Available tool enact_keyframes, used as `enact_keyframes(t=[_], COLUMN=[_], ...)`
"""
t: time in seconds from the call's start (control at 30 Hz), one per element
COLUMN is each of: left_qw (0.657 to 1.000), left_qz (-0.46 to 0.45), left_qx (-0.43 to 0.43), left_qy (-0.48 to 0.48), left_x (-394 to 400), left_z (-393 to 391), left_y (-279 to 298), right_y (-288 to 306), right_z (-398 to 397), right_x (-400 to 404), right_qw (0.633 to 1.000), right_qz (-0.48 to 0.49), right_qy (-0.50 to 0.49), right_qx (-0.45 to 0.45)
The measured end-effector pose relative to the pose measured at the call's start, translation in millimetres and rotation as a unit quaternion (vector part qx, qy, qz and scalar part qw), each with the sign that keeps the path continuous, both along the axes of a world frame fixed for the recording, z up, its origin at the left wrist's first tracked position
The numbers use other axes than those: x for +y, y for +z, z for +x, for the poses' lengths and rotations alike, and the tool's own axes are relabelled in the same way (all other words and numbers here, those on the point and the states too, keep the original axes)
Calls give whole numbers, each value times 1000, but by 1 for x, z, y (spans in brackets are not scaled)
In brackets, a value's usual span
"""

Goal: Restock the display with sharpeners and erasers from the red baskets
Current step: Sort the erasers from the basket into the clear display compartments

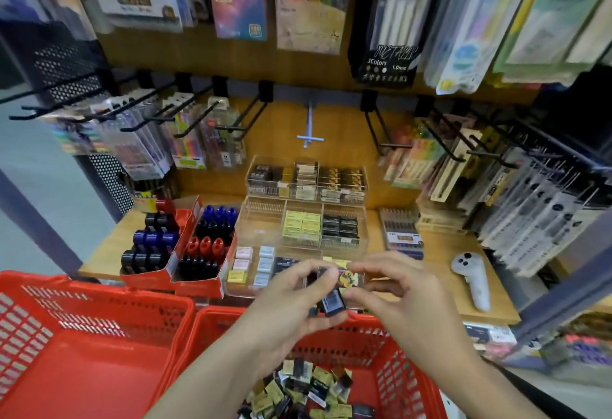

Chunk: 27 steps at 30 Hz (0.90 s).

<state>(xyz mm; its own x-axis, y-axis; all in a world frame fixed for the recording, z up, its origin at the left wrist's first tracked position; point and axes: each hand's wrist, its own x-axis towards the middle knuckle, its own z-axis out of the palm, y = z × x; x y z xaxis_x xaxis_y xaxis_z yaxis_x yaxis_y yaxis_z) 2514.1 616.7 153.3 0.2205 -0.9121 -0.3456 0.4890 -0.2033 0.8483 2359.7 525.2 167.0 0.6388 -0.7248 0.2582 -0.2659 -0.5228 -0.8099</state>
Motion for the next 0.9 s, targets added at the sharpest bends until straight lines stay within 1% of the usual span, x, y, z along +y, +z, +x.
enact_keyframes(t=[0.13,0.2,0.27,0.37,0.47,0.57,0.63,0.7,0.77,0.83,0.87,0.9], left_qw=[999,997,992,983,980,981,981,983,985,986,985,984], left_qz=[32,51,75,94,87,53,34,19,19,34,41,46], left_qx=[15,31,51,62,37,53,64,74,84,88,90,93], left_qy=[17,43,90,147,173,181,178,169,147,136,138,142], left_x=[-23,-44,-67,-102,-135,-160,-171,-176,-174,-170,-168,-167], left_z=[14,29,51,87,111,126,129,130,128,125,124,122], left_y=[-6,-12,-23,-42,-47,-47,-48,-55,-62,-71,-74,-76], right_y=[-9,-13,-18,-30,-39,-49,-56,-61,-64,-64,-64,-65], right_z=[16,31,46,69,101,133,150,160,168,174,175,174], right_x=[-26,-52,-84,-137,-179,-216,-239,-255,-262,-260,-257,-253], right_qw=[992,986,980,970,964,956,940,913,892,870,864,870], right_qz=[-99,-135,-141,-119,-129,-156,-175,-189,-187,-214,-230,-230], right_qy=[21,11,-38,-114,-130,-135,-154,-186,-207,-213,-209,-189], right_qx=[70,98,137,179,192,210,248,310,355,390,395,394])
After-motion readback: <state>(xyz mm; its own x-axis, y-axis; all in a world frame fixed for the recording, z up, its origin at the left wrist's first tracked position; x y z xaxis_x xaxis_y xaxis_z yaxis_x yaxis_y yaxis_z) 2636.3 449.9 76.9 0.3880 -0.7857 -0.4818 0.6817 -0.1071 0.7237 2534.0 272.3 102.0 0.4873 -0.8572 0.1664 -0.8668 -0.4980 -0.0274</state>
